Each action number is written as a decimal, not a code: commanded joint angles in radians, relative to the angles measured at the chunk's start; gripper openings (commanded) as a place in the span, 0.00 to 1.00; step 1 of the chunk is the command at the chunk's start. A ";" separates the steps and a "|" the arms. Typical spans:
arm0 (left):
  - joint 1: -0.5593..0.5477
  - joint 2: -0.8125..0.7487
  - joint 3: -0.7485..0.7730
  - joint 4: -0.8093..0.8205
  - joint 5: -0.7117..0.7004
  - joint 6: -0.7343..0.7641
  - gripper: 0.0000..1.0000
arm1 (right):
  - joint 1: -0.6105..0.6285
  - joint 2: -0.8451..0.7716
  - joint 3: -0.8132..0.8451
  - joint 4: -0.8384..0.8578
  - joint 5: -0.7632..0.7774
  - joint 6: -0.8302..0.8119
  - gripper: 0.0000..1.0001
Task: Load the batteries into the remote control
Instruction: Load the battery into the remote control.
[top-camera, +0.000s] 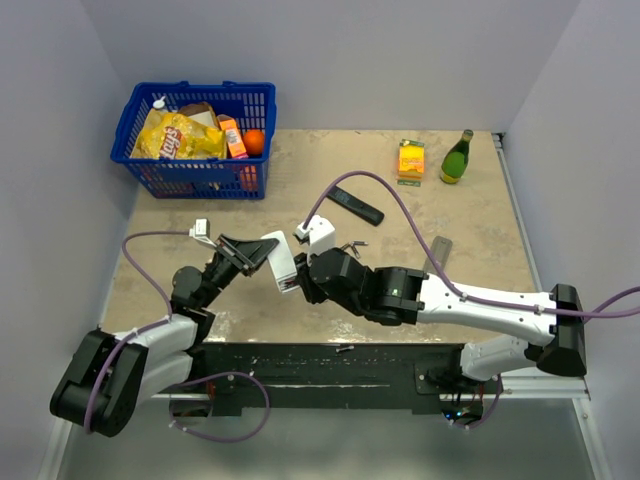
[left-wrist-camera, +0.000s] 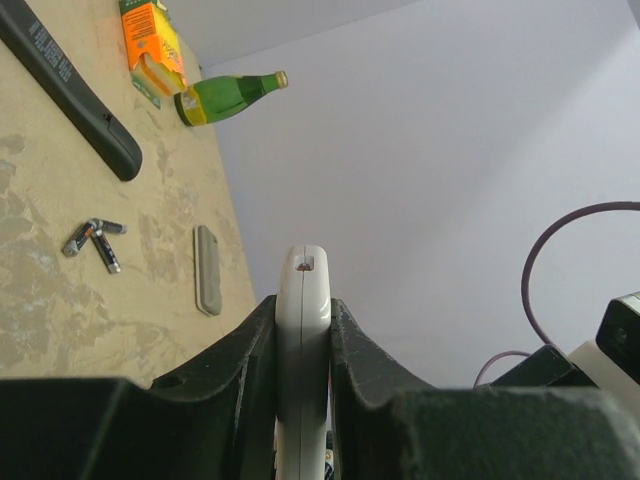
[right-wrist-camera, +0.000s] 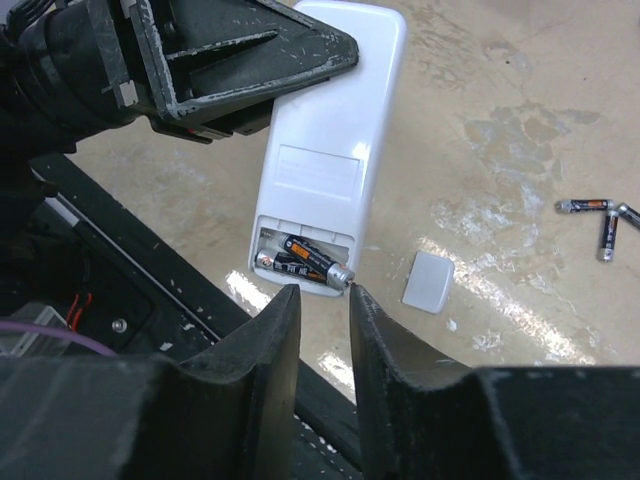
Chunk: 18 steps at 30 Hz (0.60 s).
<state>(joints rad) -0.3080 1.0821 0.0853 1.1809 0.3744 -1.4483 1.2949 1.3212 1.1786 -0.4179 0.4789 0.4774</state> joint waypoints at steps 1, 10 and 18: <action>0.003 -0.019 0.001 0.034 -0.019 -0.009 0.00 | 0.001 -0.004 -0.033 0.097 0.036 0.044 0.25; 0.003 -0.028 -0.002 0.026 -0.019 -0.009 0.00 | 0.000 0.004 -0.051 0.106 0.066 0.056 0.22; 0.003 -0.031 -0.004 0.039 -0.011 -0.014 0.00 | -0.002 0.026 -0.045 0.103 0.064 0.056 0.22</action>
<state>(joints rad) -0.3080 1.0679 0.0849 1.1790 0.3706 -1.4494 1.2949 1.3312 1.1358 -0.3496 0.5106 0.5133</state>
